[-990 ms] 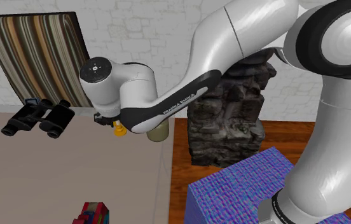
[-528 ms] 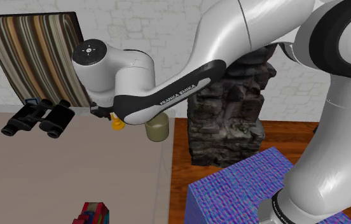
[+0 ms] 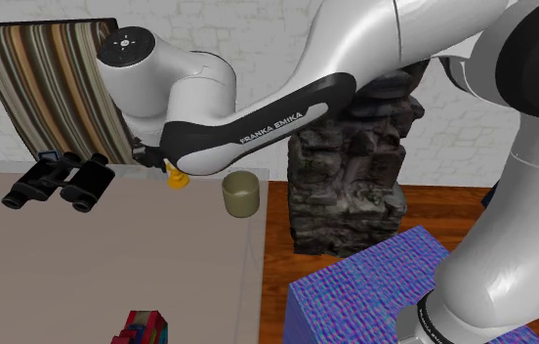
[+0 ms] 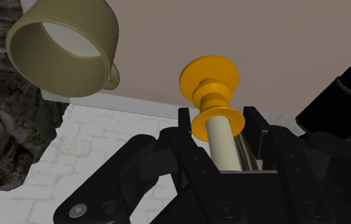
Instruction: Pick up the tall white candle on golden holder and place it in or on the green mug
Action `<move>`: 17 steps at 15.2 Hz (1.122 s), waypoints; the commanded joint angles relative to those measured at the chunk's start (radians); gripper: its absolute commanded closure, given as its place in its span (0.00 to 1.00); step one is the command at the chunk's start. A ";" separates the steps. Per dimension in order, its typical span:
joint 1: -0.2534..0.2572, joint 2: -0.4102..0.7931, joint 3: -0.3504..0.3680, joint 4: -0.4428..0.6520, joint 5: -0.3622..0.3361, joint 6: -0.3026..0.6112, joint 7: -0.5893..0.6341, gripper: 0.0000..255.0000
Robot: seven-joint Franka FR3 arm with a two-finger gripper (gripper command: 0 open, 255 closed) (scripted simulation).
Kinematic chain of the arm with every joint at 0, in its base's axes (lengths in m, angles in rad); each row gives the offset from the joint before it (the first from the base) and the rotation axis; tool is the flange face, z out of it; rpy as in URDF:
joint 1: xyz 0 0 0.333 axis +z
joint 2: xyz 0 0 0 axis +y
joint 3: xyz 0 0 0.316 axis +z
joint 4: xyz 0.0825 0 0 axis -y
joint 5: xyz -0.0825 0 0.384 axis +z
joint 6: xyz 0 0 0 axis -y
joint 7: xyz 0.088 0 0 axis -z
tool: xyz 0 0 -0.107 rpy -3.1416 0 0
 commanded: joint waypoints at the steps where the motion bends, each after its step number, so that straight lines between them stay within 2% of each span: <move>1: -0.009 -0.013 0.010 0.009 0.019 -0.013 -0.015 1.00; 5: -0.211 -0.181 0.074 -0.154 0.179 0.128 -0.151 1.00; 7: -0.296 -0.284 0.089 -0.230 0.303 0.201 -0.258 1.00; 8: -0.322 -0.338 0.082 -0.266 0.374 0.234 -0.321 1.00; 10: -0.328 -0.426 0.030 -0.332 0.501 0.287 -0.441 1.00; 13: -0.288 -0.500 -0.073 -0.409 0.613 0.336 -0.571 1.00; 17: -0.315 -0.460 -0.041 -0.436 0.548 0.384 -0.516 1.00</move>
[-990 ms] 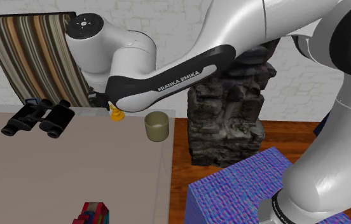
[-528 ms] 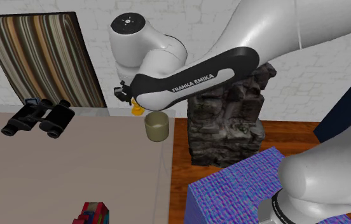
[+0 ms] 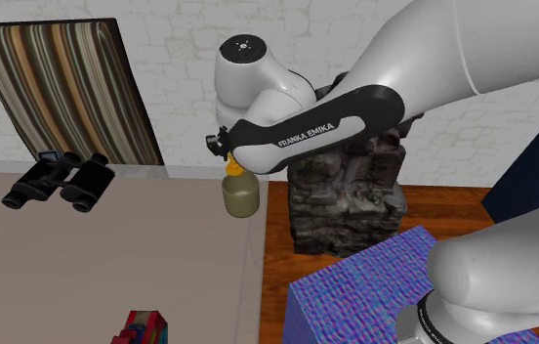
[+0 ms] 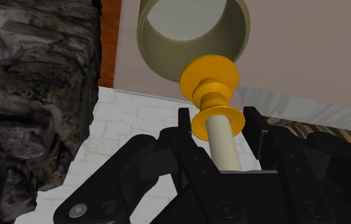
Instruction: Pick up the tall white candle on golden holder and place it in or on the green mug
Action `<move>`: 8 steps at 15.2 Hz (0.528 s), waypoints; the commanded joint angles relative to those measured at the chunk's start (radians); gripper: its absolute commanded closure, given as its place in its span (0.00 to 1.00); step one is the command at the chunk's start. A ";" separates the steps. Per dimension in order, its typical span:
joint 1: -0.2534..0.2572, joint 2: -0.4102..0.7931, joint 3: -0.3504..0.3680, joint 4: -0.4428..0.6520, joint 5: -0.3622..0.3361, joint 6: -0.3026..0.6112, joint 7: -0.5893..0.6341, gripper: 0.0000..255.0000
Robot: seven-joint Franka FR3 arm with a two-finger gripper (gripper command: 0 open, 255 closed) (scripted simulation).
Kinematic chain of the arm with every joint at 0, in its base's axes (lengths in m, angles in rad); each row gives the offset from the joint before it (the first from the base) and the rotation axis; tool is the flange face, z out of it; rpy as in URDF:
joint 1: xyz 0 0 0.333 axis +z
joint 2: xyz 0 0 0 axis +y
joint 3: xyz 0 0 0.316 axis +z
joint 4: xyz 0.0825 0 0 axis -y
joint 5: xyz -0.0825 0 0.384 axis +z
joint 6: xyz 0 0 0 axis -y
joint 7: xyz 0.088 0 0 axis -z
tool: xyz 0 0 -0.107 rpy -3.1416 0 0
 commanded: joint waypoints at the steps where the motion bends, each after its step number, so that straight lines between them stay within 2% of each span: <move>1: -0.013 0.016 0.014 -0.016 -0.030 0.025 0.025 1.00; 6: -0.059 0.081 0.062 -0.039 -0.151 0.073 0.122 1.00; 8: -0.058 0.081 0.061 -0.039 -0.151 0.073 0.122 1.00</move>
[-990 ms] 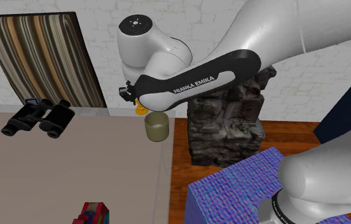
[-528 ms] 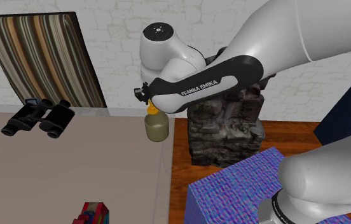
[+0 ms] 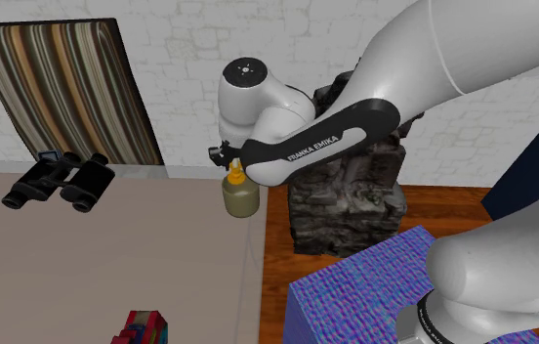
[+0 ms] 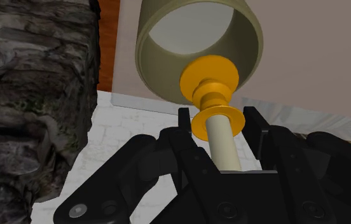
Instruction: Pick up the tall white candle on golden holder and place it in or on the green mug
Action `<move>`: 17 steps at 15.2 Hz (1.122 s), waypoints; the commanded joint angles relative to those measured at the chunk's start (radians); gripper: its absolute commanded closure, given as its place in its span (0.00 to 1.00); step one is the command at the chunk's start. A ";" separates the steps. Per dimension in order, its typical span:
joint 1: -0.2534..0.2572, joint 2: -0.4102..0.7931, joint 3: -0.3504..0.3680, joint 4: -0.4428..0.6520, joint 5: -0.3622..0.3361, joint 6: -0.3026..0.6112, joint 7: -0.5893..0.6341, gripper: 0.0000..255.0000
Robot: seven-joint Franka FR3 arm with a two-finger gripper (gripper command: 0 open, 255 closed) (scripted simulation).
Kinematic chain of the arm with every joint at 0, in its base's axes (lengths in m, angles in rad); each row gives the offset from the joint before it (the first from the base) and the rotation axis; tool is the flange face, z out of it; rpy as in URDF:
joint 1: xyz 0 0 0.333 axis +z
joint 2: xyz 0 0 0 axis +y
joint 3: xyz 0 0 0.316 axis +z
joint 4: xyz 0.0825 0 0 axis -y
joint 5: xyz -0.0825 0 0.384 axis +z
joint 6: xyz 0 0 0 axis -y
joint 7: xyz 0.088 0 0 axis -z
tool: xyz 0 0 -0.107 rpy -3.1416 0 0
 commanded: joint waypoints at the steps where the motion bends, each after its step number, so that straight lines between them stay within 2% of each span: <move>1: -0.002 0.003 0.002 -0.001 -0.006 0.003 0.005 1.00; 5: -0.002 0.003 0.002 -0.001 -0.006 0.003 0.005 1.00; 6: -0.002 0.003 0.002 -0.001 -0.006 0.003 0.005 0.00; 11: -0.002 0.003 0.002 -0.001 -0.006 0.003 0.005 0.00; 12: 0.026 -0.057 -0.022 -0.008 0.094 -0.013 -0.066 0.00; 14: 0.099 -0.149 -0.088 -0.011 0.233 -0.063 -0.163 0.00; 15: 0.128 -0.179 -0.116 -0.010 0.269 -0.086 -0.189 0.00; 17: 0.132 -0.178 -0.119 -0.010 0.266 -0.086 -0.187 0.00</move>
